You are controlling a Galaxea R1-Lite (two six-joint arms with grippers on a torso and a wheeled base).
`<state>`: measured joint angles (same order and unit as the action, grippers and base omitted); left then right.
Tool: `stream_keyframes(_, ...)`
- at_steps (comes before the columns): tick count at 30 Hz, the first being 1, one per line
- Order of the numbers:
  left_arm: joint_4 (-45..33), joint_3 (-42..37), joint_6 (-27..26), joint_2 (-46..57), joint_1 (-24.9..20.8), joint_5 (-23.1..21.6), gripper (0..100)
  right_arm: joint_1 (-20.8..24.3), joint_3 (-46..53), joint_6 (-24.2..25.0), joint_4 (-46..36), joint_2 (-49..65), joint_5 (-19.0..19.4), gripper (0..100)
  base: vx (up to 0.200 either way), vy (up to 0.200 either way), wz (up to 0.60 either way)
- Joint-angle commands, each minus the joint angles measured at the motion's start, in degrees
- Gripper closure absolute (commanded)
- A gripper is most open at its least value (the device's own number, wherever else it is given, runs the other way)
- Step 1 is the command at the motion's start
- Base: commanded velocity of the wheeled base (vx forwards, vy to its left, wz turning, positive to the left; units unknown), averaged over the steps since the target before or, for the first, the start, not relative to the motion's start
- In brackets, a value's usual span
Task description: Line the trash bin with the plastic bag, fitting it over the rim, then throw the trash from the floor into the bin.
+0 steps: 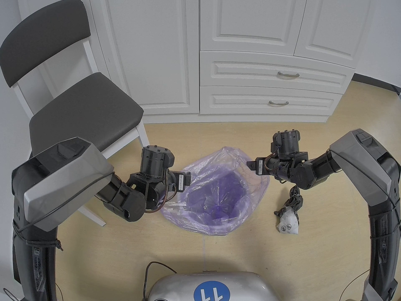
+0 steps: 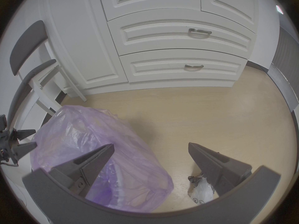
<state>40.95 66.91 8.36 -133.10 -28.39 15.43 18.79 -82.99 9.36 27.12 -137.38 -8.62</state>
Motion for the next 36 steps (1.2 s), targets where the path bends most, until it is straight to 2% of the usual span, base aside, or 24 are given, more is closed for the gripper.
stream_keyframes(1, -1.4, 3.9, -0.1, -3.4, 2.9, 0.0, 0, -0.2, -0.9, 0.0, -0.2, -1.5, 0.0, 0, 0.000, 0.000, 0.00)
stream_keyframes(4, -3.7, 7.6, 0.1, -5.3, 4.2, 0.0, 0, -0.9, -3.8, 0.2, -0.2, -4.5, 0.0, 0, 0.000, 0.000, 0.00)
stream_keyframes(9, -2.8, 9.8, 1.0, -6.8, 4.8, 0.5, 0, -1.5, -6.0, 1.8, -0.2, -5.5, -0.1, 0, 0.000, 0.000, 0.00)
stream_keyframes(12, -2.6, 9.0, 2.6, -4.7, 4.7, 0.7, 0, -0.9, -5.0, 4.0, -0.2, -2.2, -0.1, 0, 0.000, 0.000, 0.00)
stream_keyframes(17, -2.3, 3.3, 2.8, 1.1, 3.8, 0.0, 0, 0.2, -0.6, 4.3, -0.2, 3.1, 0.8, 0, 0.000, 0.000, 0.00)
stream_keyframes(18, -1.2, -1.1, 2.4, 4.2, 2.9, -1.1, 0, 0.8, 2.3, 3.8, -0.5, 5.6, 1.0, 0, 0.000, 0.000, 0.00)
stream_keyframes(22, -1.0, -4.5, 0.4, 5.0, 1.9, -3.3, 0, 1.1, 4.3, 1.3, -1.0, 5.6, 1.0, 0, 0.000, 0.000, 0.00)
stream_keyframes(26, -1.0, -8.1, -4.6, 3.3, 2.0, -5.4, 0, 0.3, 3.9, -3.5, -5.6, 3.2, 1.0, 0, 0.000, 0.000, 0.00)
stream_keyframes(34, -1.1, -3.6, -5.5, -4.0, 3.2, -5.3, 0, -0.9, -0.4, -3.5, -5.9, -2.8, 0.8, 0, 0.000, 0.000, 0.00)
stream_keyframes(36, -1.2, -1.6, -5.3, -4.6, 4.7, -5.4, 0, -1.2, -3.6, -3.0, -5.9, -5.3, 0.0, 0, 0.000, 0.000, 0.00)
